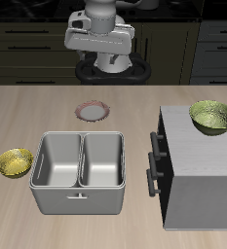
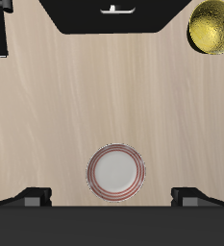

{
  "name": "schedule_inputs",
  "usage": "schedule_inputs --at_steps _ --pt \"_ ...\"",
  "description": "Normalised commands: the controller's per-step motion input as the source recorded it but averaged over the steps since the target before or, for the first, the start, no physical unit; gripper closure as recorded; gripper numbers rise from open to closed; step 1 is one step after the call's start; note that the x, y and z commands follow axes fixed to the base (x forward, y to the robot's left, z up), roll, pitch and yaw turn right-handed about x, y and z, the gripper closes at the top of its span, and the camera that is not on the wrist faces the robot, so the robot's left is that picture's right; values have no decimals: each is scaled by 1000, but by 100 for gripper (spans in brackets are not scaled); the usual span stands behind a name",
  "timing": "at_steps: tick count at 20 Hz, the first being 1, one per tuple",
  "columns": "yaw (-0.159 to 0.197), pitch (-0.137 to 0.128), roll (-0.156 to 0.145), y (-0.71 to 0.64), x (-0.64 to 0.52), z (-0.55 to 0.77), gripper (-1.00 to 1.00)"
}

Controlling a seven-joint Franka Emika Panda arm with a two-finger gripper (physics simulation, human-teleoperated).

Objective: Place the yellow bowl on the plate

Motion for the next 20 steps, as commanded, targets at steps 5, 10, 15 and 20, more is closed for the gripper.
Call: schedule_inputs --at_steps 5,10,15,20 --pt "-4 20 -5 -310 219 125 -100" --pt "38 -35 56 -316 123 197 -100" --pt "0 13 -42 -646 101 285 -100" --pt "70 -33 -22 -548 52 333 -100"
